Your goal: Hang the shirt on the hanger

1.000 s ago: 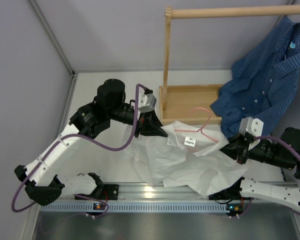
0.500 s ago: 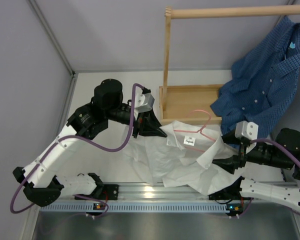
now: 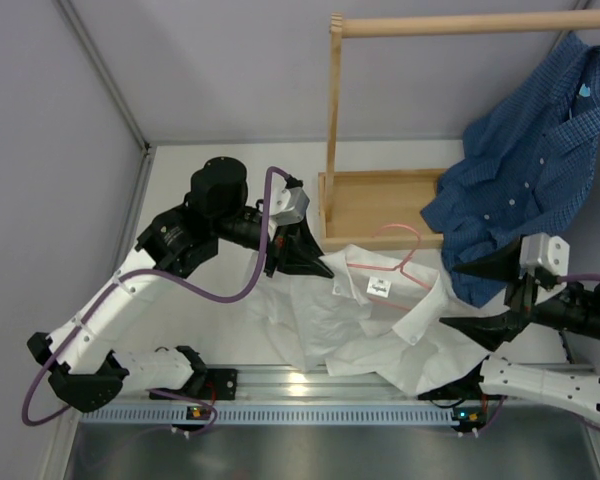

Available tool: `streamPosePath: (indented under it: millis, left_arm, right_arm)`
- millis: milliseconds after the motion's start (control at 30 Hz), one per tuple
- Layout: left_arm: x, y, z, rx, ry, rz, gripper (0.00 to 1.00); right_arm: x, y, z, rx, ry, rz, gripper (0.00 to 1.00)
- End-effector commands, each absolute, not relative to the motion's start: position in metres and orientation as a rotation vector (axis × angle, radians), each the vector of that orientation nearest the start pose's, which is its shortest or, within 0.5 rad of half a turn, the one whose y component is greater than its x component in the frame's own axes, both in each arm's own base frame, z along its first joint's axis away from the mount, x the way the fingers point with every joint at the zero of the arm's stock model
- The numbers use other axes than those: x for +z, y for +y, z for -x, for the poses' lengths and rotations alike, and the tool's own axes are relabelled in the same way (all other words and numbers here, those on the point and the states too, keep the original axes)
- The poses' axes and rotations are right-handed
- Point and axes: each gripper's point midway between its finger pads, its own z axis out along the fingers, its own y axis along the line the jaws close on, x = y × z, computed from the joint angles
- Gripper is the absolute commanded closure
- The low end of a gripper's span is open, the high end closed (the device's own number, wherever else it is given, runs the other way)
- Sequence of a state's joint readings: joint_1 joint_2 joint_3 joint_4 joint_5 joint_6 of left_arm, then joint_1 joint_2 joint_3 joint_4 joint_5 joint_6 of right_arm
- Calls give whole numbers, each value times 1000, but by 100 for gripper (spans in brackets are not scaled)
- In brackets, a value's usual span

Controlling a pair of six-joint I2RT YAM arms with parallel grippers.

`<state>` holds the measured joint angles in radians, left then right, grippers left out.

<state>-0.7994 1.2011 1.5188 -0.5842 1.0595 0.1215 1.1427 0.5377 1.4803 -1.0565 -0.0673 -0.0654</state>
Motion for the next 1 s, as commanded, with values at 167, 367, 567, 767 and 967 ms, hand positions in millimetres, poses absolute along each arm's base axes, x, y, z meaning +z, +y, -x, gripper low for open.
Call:
streamPosePath:
  millis: [167, 367, 567, 767, 967]
  left_arm:
    - [437, -307, -83, -1429, 1062, -1518, 100]
    - [440, -306, -79, -1444, 1047, -1527, 100]
    - [436, -308, -81, -1451, 1062, -1528, 100]
    - [435, -309, -83, -1447, 1065, -1528, 100]
    - [435, -310, -82, -1462, 1062, -1535, 100]
  right_arm:
    - [404, 164, -61, 843, 1516, 1106, 33]
    - [390, 170, -61, 832, 1495, 1152, 51]
    - [406, 162, -53, 872, 1418, 1139, 32]
    - [405, 151, -37, 917, 1380, 1178, 34]
    - [385, 161, -41, 898, 1434, 1228, 44]
